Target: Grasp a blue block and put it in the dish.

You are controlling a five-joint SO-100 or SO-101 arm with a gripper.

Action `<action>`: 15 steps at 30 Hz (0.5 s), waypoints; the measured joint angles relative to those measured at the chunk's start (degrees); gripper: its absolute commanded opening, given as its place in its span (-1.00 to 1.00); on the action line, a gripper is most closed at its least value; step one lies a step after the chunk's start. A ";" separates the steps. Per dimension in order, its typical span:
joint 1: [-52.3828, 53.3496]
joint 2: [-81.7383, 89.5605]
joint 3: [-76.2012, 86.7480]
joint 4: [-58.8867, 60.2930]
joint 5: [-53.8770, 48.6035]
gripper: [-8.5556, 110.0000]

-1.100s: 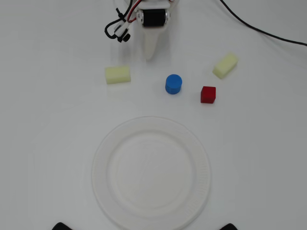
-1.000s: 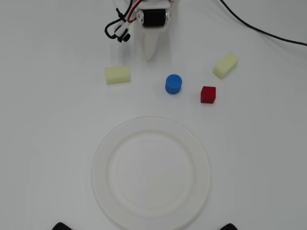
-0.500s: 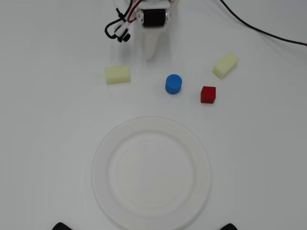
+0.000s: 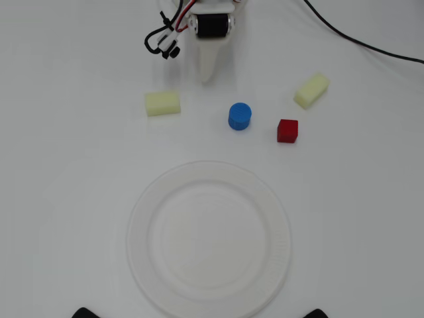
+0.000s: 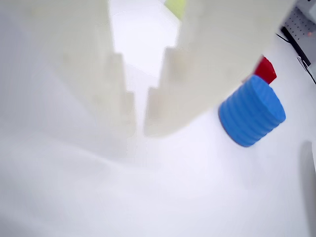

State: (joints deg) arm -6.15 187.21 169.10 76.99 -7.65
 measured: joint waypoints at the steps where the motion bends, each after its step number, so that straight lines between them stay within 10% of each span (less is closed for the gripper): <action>1: 0.26 -1.05 -2.11 -0.09 0.00 -0.85; 15: 0.70 -39.11 -26.54 -4.31 -2.55 -0.66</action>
State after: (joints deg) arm -5.45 148.10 142.56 72.69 -10.20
